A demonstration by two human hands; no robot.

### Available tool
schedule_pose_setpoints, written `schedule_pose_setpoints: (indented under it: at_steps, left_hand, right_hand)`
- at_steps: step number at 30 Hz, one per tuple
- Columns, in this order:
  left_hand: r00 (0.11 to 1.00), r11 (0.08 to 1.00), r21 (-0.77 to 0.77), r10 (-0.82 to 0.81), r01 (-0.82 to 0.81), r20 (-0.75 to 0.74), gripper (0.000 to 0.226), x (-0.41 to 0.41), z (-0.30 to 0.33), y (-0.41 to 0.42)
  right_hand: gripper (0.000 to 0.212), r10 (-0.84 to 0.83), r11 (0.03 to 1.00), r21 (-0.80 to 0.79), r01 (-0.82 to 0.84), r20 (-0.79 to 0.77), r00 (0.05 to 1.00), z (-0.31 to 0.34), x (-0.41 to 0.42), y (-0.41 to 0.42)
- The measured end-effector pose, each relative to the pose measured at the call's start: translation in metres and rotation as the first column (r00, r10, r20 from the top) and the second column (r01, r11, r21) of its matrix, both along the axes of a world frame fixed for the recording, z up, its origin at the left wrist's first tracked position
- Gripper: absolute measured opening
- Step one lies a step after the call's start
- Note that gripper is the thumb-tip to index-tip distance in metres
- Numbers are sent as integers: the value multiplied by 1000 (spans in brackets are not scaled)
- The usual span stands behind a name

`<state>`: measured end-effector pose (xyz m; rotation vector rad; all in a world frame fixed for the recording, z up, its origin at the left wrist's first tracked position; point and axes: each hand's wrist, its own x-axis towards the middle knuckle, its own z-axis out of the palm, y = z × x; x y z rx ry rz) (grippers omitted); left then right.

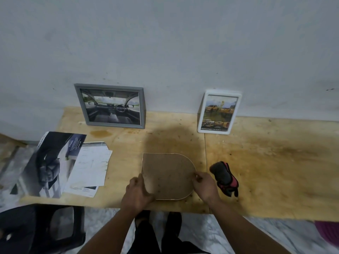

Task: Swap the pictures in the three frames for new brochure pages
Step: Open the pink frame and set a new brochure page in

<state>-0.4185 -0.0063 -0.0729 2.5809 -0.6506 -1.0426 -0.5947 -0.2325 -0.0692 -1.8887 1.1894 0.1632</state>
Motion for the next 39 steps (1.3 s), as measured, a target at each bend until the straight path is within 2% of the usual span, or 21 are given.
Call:
schedule_pose_setpoints:
  at_steps: [2, 5, 8, 10, 13, 18, 22, 25, 33, 36, 39]
  left_hand:
    - [1000, 1000, -7, -18, 18, -9, 119, 0, -2, 0]
    - [998, 998, 8, -62, 62, 27, 116, 0, -6, 1]
    - [991, 995, 5, -102, 102, 82, 104, -1, -7, 2]
    - [991, 995, -17, -99, 101, 92, 106, 1, -9, 4]
    - [996, 996, -54, -73, 76, 57, 109, 6, -12, 7]
    - [996, 995, -59, -77, 79, 39, 99, 11, -10, 6]
    - [995, 995, -32, -93, 95, 40, 93, 11, -6, 2]
    - [994, 994, -40, -97, 99, 47, 97, 11, -6, 3]
    - [988, 989, -25, -145, 147, 59, 101, 14, -9, 7]
    - [986, 987, -20, -155, 156, 66, 101, 16, -8, 7]
    - [984, 986, -34, -161, 163, 76, 104, 16, -9, 7]
  right_hand:
    - [14, -21, 1000, -13, 21, -10, 1000, 1, 1, 2]
    - [38, -64, 998, -18, 64, 18, 998, 3, 5, 6]
    - [26, -200, 976, 91, 197, 17, 980, 2, 10, 4]
    - [22, -262, 956, 137, 259, 3, 965, 2, 15, 0]
    - [19, -300, 945, 130, 301, -23, 954, -2, 18, -5]
    - [23, -381, 913, 152, 380, -20, 924, -16, 18, -12]
    - [28, -428, 858, 311, 409, -9, 904, -7, 17, -17]
    - [14, -498, 772, 460, 438, 11, 867, 7, 12, -16]
    - [11, -490, 781, 493, 384, 102, 866, 0, -9, -15]
    - [21, -533, 750, 530, 396, 129, 836, 1, -13, -18]
    - [26, -627, 681, 587, 437, 159, 762, 10, -10, -30]
